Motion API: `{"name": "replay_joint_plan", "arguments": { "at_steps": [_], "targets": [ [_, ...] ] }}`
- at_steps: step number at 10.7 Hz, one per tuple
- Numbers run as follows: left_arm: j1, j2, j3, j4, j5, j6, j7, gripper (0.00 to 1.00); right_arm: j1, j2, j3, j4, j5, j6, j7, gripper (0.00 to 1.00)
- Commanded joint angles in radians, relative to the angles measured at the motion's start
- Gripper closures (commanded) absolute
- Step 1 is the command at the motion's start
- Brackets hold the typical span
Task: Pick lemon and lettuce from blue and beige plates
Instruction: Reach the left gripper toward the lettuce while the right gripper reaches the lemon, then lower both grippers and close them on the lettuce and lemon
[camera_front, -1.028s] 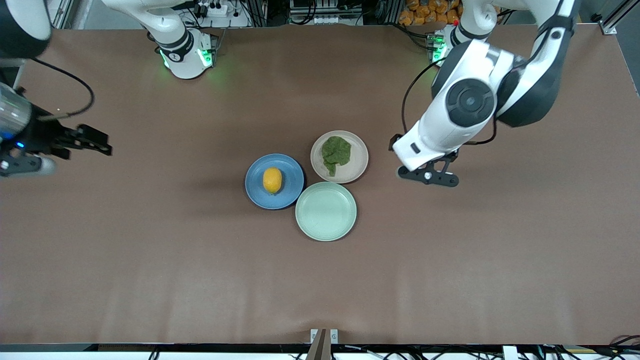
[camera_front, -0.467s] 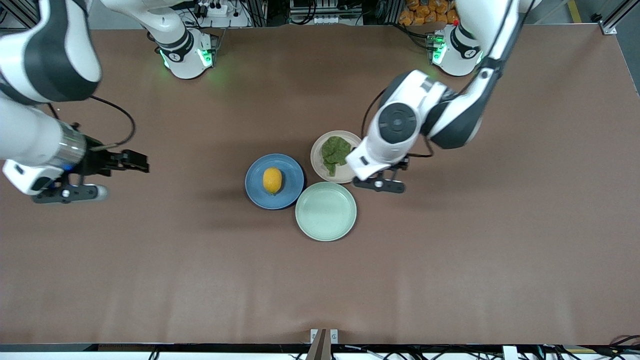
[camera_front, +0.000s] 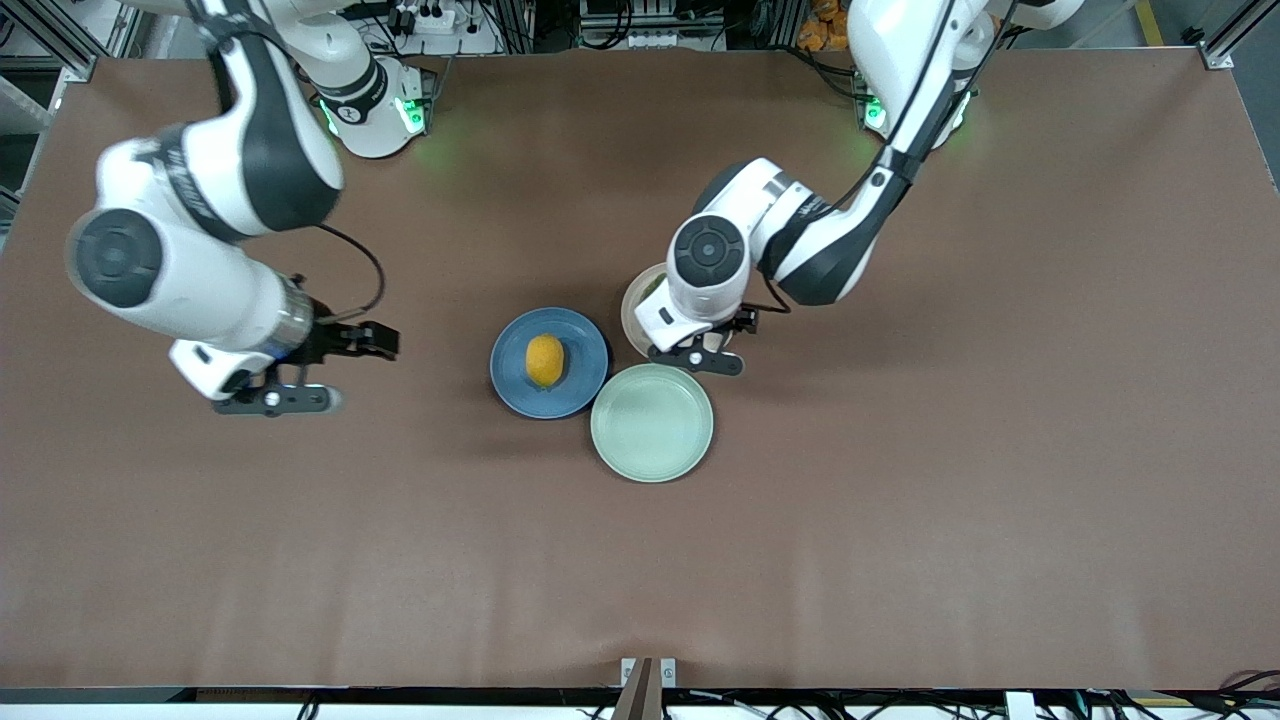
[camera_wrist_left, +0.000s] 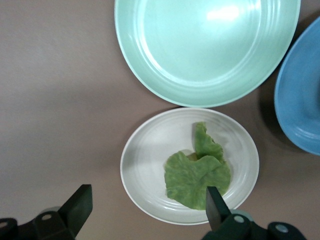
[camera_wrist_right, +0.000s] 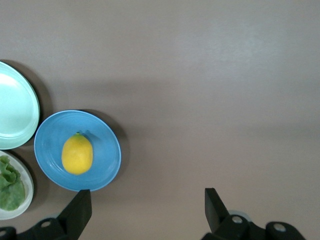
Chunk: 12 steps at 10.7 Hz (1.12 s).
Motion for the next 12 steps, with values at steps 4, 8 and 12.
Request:
{"name": "replay_joint_plan", "arguments": {
  "at_steps": [4,8,12],
  "targets": [
    [-0.058,0.046,0.005,-0.021,-0.048,0.093,-0.066,0.0,0.086,0.014,-0.006,-0.125,0.014,0.147,0.096,0.0],
    [-0.093,0.089,0.005,-0.048,-0.045,0.16,-0.093,0.0,0.166,0.059,-0.006,-0.194,0.014,0.275,0.24,0.0],
    [-0.103,0.121,0.005,-0.046,-0.032,0.161,-0.079,0.0,0.237,0.131,-0.006,-0.197,0.014,0.367,0.374,0.0]
  ]
}}
